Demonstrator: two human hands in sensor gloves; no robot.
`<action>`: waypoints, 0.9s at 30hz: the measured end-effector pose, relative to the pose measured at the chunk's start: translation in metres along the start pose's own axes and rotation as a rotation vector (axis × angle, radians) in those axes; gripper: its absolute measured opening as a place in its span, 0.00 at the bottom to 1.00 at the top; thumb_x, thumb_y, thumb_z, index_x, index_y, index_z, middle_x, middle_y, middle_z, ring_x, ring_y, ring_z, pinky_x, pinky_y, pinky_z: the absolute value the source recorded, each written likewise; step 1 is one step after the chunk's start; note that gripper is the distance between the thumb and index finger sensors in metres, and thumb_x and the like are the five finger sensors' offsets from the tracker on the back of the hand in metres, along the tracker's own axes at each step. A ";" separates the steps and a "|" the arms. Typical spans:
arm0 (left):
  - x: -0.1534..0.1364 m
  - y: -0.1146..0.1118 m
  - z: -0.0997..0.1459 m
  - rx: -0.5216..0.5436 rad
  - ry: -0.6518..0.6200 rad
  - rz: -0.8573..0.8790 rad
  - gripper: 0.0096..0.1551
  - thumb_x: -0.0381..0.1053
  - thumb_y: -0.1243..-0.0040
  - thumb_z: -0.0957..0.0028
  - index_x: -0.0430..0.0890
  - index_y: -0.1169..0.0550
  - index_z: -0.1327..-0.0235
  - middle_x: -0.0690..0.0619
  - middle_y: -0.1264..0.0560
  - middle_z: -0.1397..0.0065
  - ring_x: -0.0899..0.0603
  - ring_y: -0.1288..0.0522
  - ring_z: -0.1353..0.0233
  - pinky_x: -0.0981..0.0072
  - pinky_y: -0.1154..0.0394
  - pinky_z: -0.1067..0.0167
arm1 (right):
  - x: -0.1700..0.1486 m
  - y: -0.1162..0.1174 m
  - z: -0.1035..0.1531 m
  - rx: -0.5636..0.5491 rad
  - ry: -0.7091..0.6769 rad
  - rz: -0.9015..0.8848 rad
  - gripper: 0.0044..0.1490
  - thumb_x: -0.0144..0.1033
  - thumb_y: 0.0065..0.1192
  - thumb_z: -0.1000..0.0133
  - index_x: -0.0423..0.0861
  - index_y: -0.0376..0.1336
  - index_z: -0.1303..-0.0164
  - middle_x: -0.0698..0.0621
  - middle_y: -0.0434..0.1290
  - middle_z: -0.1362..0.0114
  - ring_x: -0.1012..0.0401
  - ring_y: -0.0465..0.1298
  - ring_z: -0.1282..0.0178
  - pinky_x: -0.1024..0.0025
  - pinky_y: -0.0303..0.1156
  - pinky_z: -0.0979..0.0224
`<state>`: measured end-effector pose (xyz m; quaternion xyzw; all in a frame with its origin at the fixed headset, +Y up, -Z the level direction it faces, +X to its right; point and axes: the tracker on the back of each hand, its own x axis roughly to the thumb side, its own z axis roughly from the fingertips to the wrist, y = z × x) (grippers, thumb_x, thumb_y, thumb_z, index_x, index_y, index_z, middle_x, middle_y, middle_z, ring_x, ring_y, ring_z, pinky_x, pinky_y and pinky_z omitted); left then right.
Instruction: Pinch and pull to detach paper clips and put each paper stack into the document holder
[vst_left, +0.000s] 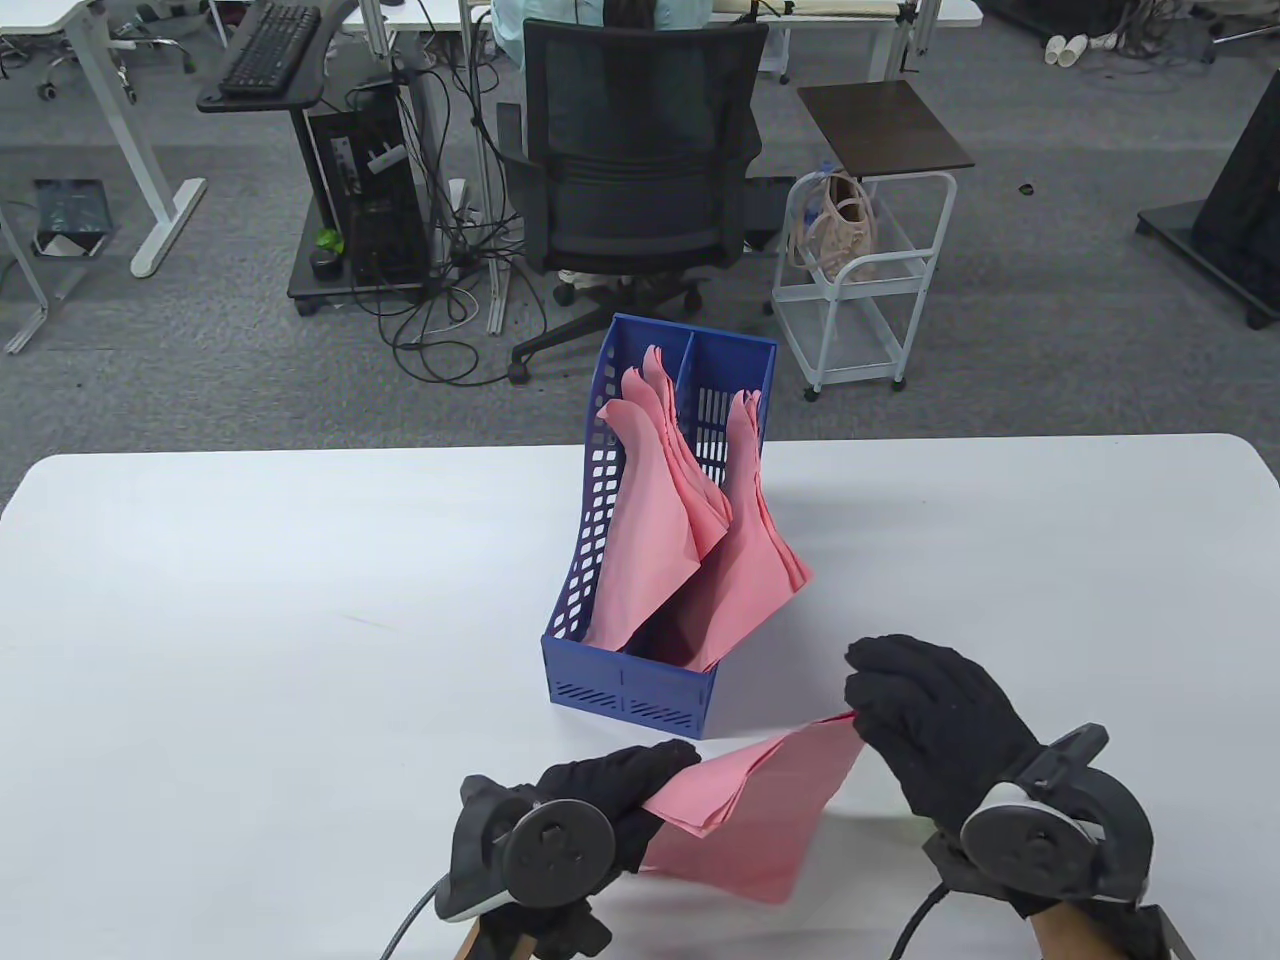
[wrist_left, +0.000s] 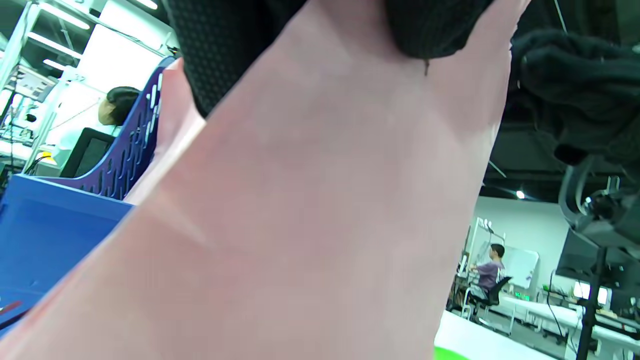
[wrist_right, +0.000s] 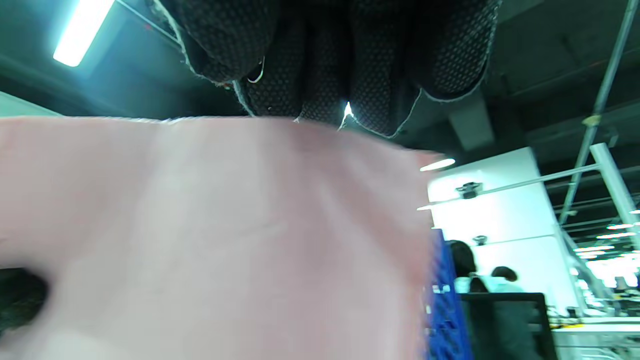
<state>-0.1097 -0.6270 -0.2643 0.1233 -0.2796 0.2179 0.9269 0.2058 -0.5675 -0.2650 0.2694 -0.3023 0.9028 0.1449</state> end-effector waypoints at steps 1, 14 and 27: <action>-0.003 0.001 0.000 0.008 0.011 0.013 0.23 0.53 0.49 0.40 0.49 0.21 0.36 0.49 0.14 0.42 0.47 0.12 0.48 0.57 0.17 0.46 | -0.006 -0.001 0.001 0.002 0.025 0.016 0.22 0.40 0.51 0.36 0.49 0.64 0.34 0.44 0.69 0.21 0.44 0.71 0.23 0.49 0.65 0.22; -0.013 0.003 0.000 0.030 0.072 0.016 0.24 0.53 0.49 0.39 0.47 0.21 0.36 0.48 0.14 0.43 0.47 0.11 0.50 0.59 0.16 0.50 | -0.103 0.073 0.055 0.430 0.456 0.047 0.23 0.37 0.50 0.35 0.46 0.63 0.31 0.39 0.65 0.18 0.39 0.67 0.21 0.44 0.61 0.20; 0.000 0.021 0.000 0.108 0.082 -0.034 0.24 0.53 0.48 0.39 0.45 0.20 0.37 0.47 0.14 0.45 0.48 0.11 0.53 0.61 0.16 0.52 | -0.141 0.093 0.083 0.592 0.630 -0.023 0.31 0.42 0.48 0.35 0.45 0.59 0.22 0.35 0.61 0.15 0.36 0.62 0.18 0.40 0.57 0.19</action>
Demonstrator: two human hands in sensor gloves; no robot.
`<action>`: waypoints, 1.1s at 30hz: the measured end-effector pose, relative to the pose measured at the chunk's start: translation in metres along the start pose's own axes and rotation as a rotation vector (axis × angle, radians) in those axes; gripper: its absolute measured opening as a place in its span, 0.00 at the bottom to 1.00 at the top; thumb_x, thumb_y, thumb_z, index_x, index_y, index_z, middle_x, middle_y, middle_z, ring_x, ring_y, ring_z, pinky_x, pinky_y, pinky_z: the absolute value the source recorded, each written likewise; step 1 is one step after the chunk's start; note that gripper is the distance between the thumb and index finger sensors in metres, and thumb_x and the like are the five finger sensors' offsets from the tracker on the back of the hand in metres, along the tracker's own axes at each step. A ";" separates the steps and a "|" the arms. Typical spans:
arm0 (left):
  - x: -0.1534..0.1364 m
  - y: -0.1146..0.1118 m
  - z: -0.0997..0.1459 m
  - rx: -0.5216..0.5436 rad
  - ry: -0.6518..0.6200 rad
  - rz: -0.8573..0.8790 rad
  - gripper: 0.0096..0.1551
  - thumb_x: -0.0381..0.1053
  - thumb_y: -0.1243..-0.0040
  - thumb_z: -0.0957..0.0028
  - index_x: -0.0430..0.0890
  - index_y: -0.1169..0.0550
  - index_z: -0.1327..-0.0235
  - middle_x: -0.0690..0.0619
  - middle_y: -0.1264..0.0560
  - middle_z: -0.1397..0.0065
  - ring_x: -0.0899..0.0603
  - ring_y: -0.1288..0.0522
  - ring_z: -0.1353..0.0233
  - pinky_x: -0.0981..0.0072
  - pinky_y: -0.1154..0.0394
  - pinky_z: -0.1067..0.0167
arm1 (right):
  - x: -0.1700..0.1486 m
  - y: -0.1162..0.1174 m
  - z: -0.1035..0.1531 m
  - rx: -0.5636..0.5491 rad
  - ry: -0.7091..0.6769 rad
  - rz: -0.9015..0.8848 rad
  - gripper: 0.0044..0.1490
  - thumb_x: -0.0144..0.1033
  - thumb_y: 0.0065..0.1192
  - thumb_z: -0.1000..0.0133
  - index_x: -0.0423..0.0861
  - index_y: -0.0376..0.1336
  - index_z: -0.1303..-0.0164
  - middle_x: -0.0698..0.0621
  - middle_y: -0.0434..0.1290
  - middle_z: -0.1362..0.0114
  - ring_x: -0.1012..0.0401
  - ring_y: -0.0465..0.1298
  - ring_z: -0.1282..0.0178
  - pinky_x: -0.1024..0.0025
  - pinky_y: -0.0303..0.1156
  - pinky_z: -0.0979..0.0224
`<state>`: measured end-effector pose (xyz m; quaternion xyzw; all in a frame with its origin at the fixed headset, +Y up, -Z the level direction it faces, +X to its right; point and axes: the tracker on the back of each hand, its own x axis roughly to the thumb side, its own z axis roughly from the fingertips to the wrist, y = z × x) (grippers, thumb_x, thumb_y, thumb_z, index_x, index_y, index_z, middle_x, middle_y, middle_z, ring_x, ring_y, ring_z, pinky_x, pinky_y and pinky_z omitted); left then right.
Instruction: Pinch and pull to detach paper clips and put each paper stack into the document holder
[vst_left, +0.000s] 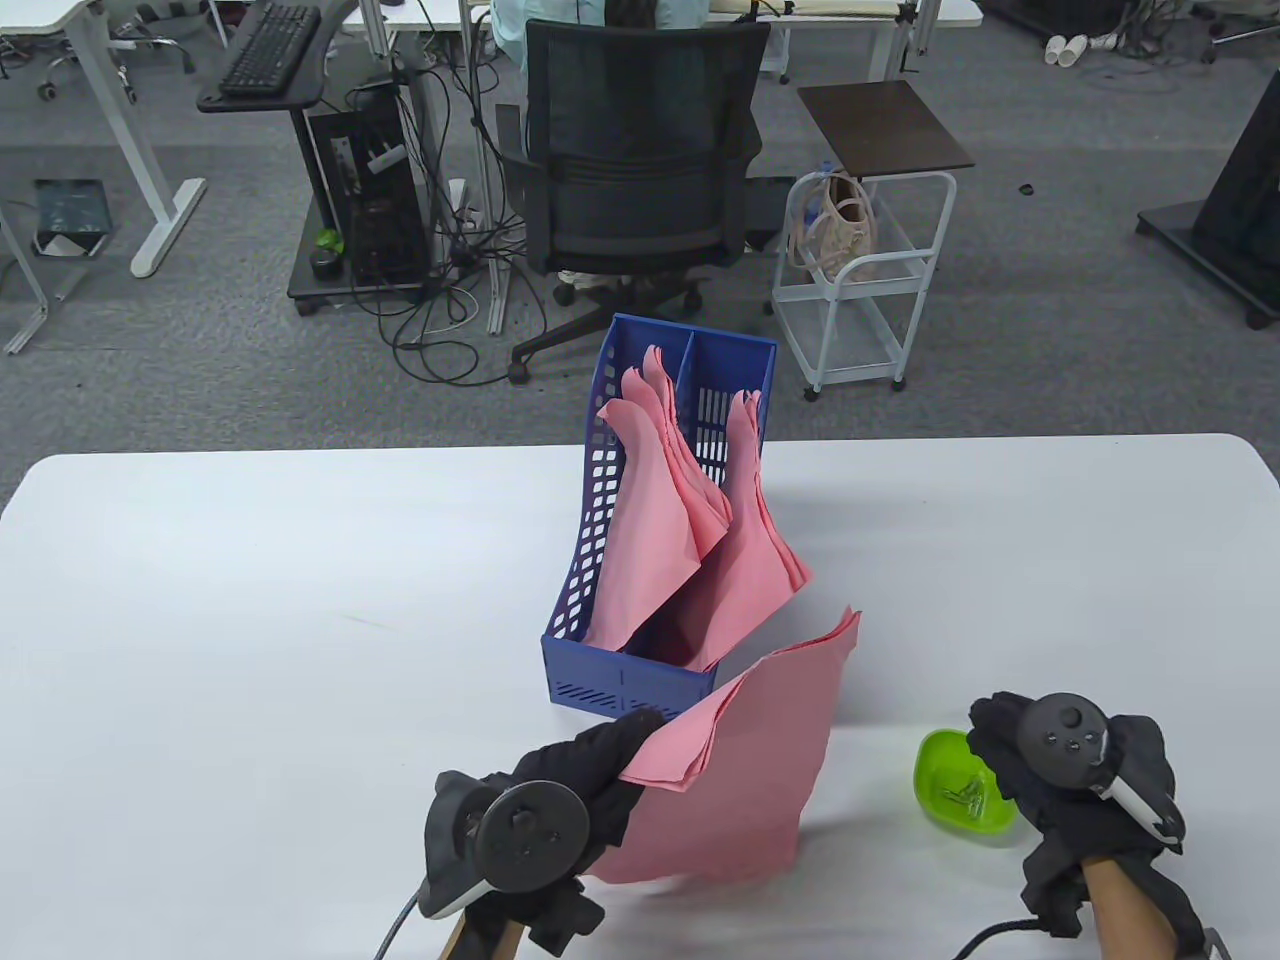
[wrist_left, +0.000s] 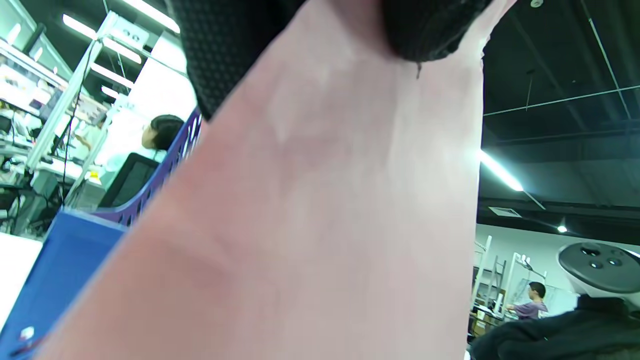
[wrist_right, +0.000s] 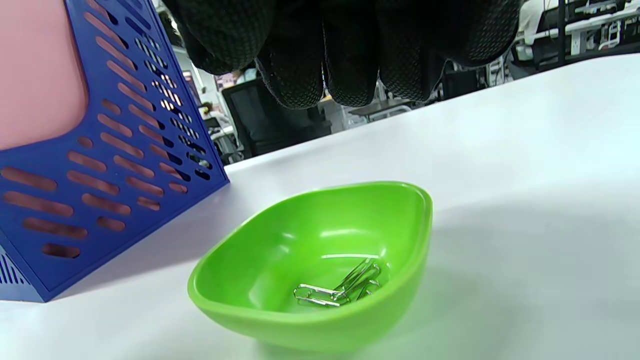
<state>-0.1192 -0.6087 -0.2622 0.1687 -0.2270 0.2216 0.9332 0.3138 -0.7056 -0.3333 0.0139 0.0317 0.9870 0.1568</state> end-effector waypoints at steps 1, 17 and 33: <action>0.004 0.006 0.000 0.015 0.003 -0.010 0.24 0.53 0.48 0.40 0.45 0.20 0.37 0.47 0.14 0.45 0.48 0.11 0.53 0.60 0.16 0.53 | 0.000 -0.001 0.001 -0.009 -0.003 0.000 0.31 0.43 0.48 0.35 0.45 0.59 0.22 0.35 0.60 0.14 0.36 0.62 0.18 0.40 0.57 0.19; 0.053 0.073 -0.057 0.118 0.186 -0.230 0.23 0.51 0.46 0.38 0.43 0.20 0.36 0.46 0.14 0.45 0.48 0.11 0.54 0.61 0.16 0.53 | -0.004 -0.016 0.011 -0.109 -0.032 -0.048 0.31 0.43 0.48 0.35 0.45 0.59 0.22 0.35 0.61 0.15 0.36 0.62 0.18 0.40 0.58 0.19; 0.070 0.078 -0.092 0.196 0.296 -0.499 0.23 0.52 0.46 0.39 0.46 0.19 0.36 0.46 0.13 0.44 0.47 0.11 0.53 0.60 0.16 0.51 | -0.010 -0.020 0.014 -0.130 -0.033 -0.075 0.31 0.43 0.48 0.35 0.45 0.59 0.22 0.35 0.60 0.14 0.35 0.62 0.18 0.40 0.58 0.19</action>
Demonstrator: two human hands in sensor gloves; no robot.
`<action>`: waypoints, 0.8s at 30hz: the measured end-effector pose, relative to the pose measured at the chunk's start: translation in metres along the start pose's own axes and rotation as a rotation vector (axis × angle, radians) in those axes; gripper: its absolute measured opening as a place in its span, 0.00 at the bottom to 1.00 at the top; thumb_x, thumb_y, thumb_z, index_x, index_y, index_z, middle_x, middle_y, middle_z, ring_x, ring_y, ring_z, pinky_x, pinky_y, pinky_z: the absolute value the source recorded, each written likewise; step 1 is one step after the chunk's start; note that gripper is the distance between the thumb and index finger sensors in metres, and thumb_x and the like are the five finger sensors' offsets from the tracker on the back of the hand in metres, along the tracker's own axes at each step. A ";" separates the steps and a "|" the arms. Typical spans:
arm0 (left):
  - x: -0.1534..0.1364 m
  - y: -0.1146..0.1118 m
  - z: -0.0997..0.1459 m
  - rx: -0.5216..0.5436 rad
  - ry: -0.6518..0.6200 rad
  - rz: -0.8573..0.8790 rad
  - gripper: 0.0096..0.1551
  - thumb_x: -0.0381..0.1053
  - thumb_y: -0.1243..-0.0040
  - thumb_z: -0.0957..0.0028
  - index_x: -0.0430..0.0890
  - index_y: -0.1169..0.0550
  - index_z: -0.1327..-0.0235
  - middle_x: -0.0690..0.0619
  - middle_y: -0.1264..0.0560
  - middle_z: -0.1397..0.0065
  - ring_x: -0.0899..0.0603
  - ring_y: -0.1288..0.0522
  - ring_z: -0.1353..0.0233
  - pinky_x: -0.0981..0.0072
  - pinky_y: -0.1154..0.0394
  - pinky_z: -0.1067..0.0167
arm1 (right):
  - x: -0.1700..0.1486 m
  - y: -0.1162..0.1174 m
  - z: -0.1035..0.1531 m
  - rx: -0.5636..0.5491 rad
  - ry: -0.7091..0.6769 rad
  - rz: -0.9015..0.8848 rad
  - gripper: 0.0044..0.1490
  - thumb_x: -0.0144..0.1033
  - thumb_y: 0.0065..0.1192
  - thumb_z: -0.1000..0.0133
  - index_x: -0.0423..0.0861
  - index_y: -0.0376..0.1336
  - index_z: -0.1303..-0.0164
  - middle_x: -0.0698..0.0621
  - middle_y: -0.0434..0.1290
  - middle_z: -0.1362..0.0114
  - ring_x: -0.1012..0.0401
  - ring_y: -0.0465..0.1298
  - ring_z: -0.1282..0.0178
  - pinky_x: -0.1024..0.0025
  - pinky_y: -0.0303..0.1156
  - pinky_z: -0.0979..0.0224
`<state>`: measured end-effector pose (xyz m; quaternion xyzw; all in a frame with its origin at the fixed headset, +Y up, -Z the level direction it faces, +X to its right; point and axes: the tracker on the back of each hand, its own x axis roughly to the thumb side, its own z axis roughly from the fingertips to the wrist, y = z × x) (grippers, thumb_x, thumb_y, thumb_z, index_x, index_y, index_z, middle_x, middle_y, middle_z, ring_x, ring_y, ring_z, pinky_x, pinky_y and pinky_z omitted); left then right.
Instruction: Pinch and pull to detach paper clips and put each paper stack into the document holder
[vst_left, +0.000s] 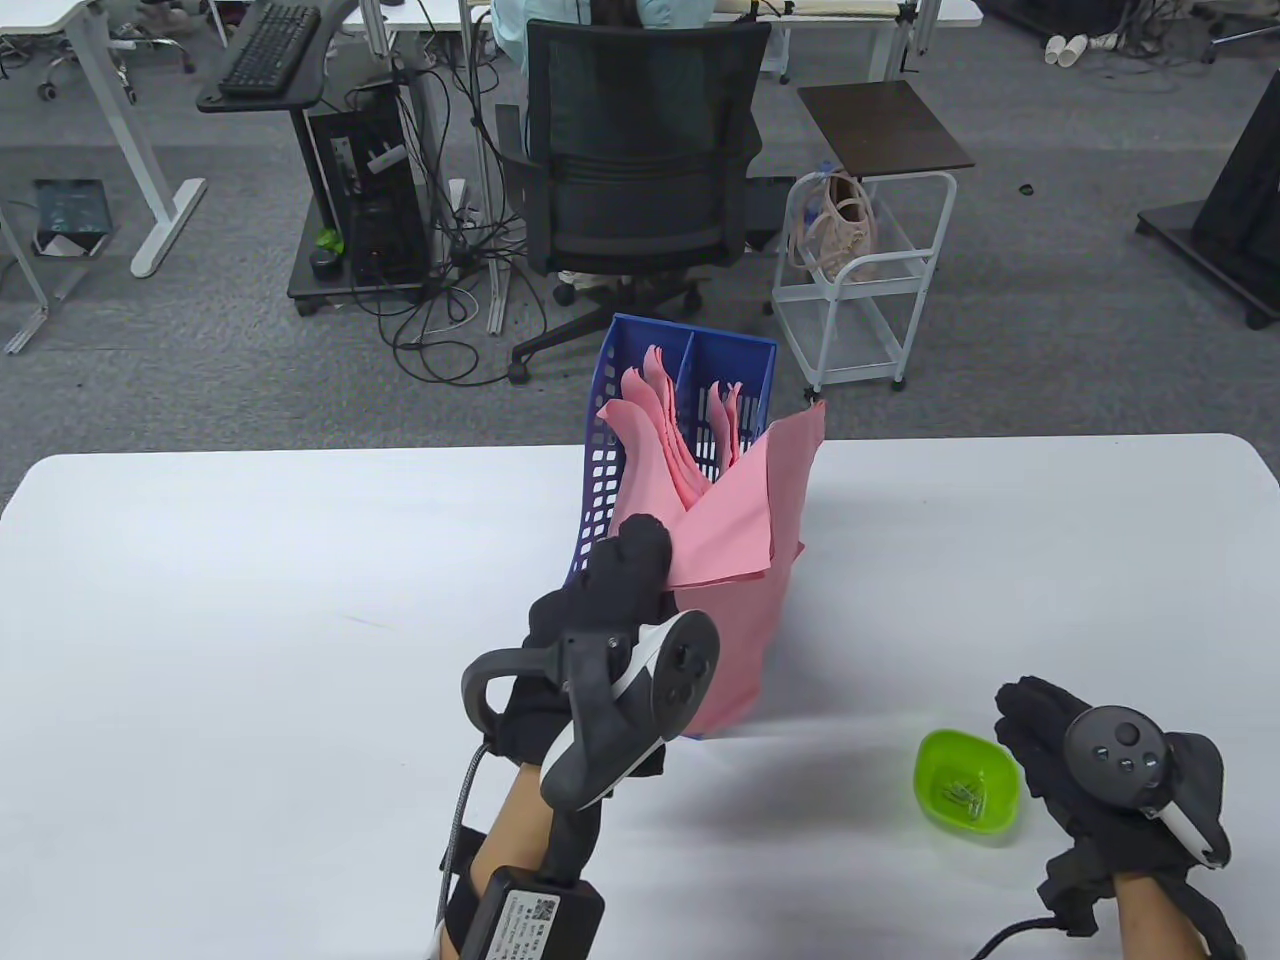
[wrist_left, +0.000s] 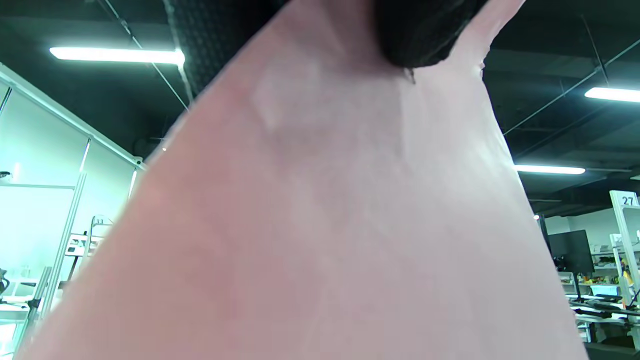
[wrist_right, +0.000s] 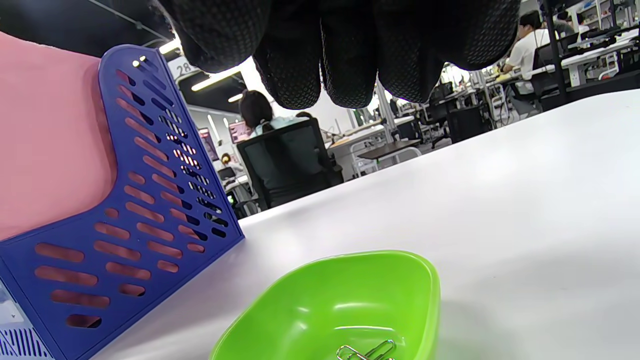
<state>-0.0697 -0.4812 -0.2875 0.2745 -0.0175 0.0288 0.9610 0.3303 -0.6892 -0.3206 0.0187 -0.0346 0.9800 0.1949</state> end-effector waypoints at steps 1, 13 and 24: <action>-0.002 0.001 0.002 0.004 0.004 0.002 0.23 0.51 0.46 0.38 0.45 0.20 0.35 0.46 0.14 0.44 0.47 0.11 0.52 0.60 0.16 0.51 | 0.000 0.000 0.000 -0.001 -0.001 0.001 0.31 0.43 0.48 0.35 0.45 0.59 0.22 0.35 0.60 0.14 0.36 0.62 0.18 0.40 0.58 0.19; -0.018 0.010 0.007 0.089 0.095 -0.211 0.23 0.51 0.45 0.39 0.45 0.19 0.35 0.47 0.13 0.45 0.49 0.11 0.56 0.62 0.16 0.54 | 0.002 0.002 0.000 0.009 0.002 0.010 0.31 0.43 0.48 0.35 0.45 0.59 0.22 0.35 0.61 0.15 0.36 0.62 0.18 0.40 0.58 0.19; -0.029 0.030 0.021 0.109 0.069 -0.122 0.23 0.51 0.45 0.40 0.48 0.19 0.34 0.48 0.13 0.44 0.49 0.11 0.55 0.61 0.16 0.52 | 0.002 0.003 0.000 0.018 0.001 0.016 0.31 0.43 0.48 0.35 0.46 0.59 0.22 0.36 0.61 0.15 0.36 0.62 0.18 0.40 0.58 0.19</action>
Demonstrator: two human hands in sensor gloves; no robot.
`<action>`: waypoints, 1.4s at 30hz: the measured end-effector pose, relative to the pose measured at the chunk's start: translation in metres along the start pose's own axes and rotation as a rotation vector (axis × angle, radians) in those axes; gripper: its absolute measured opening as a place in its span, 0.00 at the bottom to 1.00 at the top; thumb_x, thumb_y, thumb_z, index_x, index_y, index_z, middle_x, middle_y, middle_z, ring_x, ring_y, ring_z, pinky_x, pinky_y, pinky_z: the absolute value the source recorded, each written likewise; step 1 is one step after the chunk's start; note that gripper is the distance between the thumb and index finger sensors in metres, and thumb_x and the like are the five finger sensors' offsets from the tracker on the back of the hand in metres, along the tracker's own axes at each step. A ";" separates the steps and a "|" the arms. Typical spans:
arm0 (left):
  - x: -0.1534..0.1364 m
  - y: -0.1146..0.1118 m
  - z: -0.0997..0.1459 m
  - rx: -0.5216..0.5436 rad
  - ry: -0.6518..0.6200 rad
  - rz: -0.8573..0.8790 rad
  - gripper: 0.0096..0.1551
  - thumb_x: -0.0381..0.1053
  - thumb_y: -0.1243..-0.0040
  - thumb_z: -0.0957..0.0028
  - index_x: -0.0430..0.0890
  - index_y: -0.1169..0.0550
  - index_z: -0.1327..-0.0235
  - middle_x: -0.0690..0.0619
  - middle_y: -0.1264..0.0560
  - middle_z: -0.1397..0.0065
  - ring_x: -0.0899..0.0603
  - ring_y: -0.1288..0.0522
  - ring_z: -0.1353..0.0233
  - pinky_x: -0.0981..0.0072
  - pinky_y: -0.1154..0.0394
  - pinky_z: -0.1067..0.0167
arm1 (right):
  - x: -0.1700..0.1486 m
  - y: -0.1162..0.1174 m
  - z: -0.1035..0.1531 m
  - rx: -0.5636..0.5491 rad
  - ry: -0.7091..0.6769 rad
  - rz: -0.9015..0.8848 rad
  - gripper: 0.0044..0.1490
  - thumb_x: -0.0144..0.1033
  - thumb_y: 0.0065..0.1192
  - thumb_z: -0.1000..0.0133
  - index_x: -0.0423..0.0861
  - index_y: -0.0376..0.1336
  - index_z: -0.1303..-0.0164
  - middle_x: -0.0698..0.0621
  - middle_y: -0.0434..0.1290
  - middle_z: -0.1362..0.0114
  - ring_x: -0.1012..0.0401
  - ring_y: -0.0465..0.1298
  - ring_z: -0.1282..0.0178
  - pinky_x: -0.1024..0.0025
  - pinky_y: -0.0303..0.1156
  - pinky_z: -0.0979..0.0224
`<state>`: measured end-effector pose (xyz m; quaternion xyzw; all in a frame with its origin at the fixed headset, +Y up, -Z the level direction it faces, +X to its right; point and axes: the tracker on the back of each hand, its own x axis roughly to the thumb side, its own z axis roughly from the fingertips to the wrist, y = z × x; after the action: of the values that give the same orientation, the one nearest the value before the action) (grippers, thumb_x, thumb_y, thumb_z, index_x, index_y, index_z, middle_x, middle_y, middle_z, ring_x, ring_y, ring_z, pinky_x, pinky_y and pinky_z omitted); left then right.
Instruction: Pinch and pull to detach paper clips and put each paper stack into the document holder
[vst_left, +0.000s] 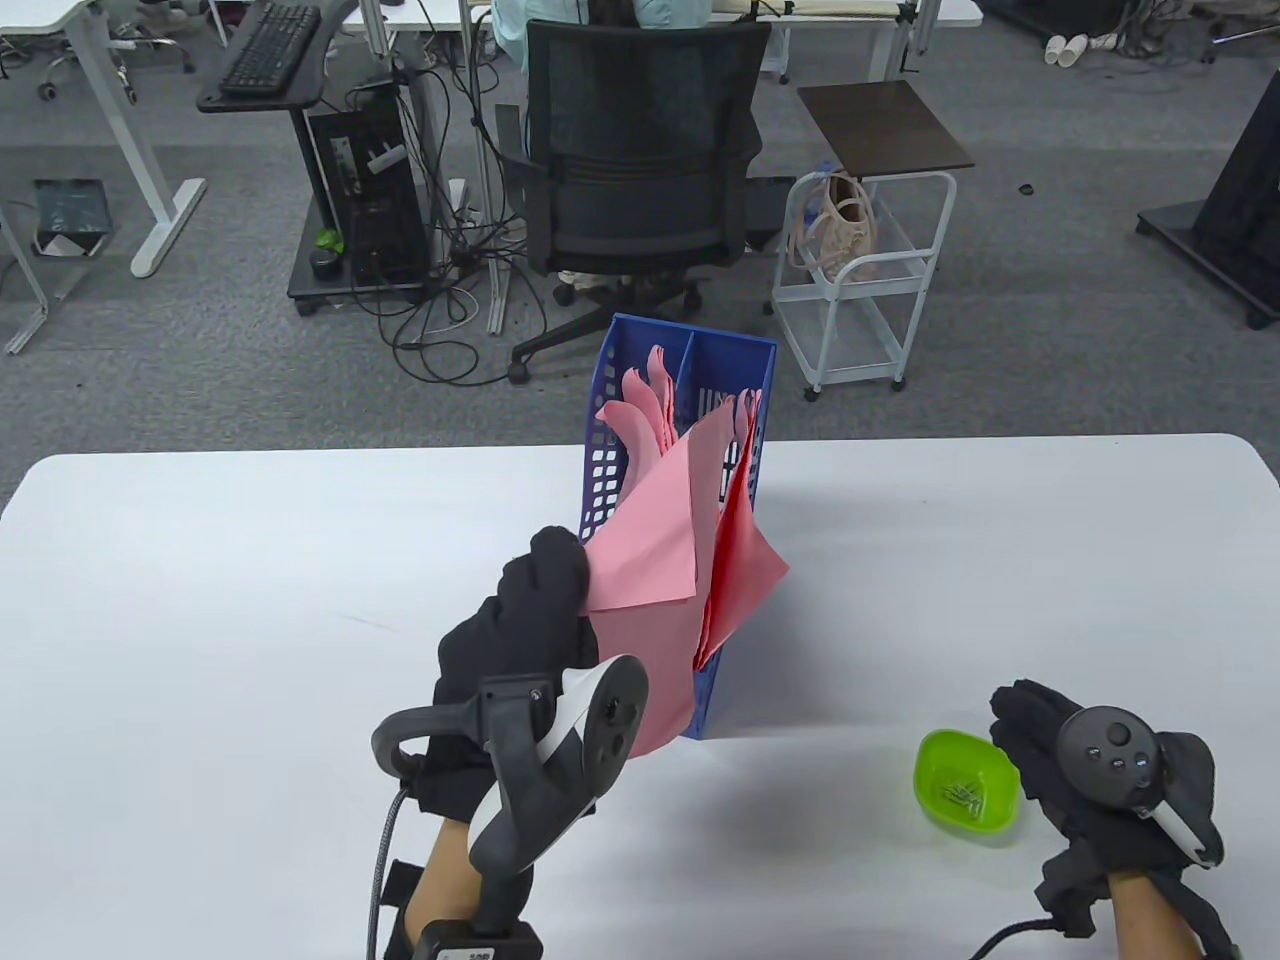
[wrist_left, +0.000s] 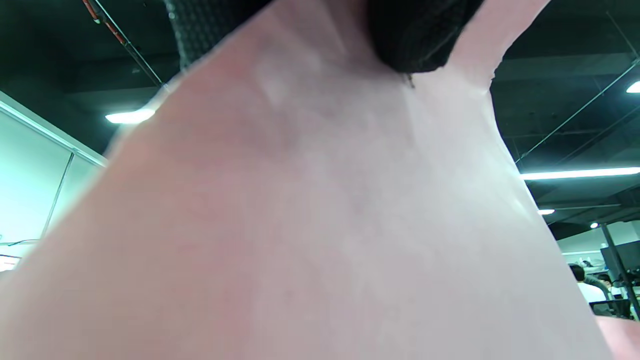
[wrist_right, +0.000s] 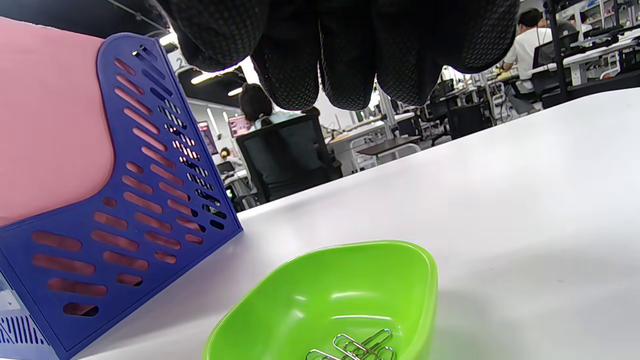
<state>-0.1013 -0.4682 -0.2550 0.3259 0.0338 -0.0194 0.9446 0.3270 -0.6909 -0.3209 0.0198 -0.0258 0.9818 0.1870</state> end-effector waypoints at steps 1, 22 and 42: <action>-0.001 0.001 0.001 0.003 -0.003 0.013 0.23 0.51 0.45 0.40 0.48 0.19 0.34 0.48 0.13 0.44 0.49 0.11 0.55 0.61 0.16 0.52 | 0.000 0.000 0.000 0.001 0.001 -0.001 0.31 0.43 0.48 0.35 0.46 0.59 0.22 0.35 0.61 0.15 0.36 0.62 0.18 0.40 0.58 0.19; 0.055 -0.022 -0.011 0.045 -0.051 0.033 0.24 0.50 0.44 0.39 0.43 0.20 0.35 0.47 0.13 0.46 0.53 0.11 0.59 0.67 0.15 0.56 | 0.000 0.001 -0.001 0.020 0.011 -0.010 0.31 0.43 0.47 0.35 0.45 0.59 0.22 0.35 0.61 0.15 0.36 0.62 0.18 0.40 0.58 0.19; 0.067 -0.165 -0.010 -0.100 0.037 0.634 0.29 0.49 0.57 0.35 0.45 0.38 0.21 0.50 0.26 0.27 0.52 0.15 0.37 0.67 0.17 0.39 | 0.002 0.005 -0.002 0.028 -0.005 0.014 0.31 0.43 0.47 0.35 0.46 0.59 0.22 0.35 0.61 0.15 0.36 0.63 0.18 0.41 0.59 0.19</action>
<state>-0.0445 -0.5929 -0.3688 0.2738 -0.0516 0.2836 0.9176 0.3232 -0.6946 -0.3232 0.0248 -0.0125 0.9834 0.1796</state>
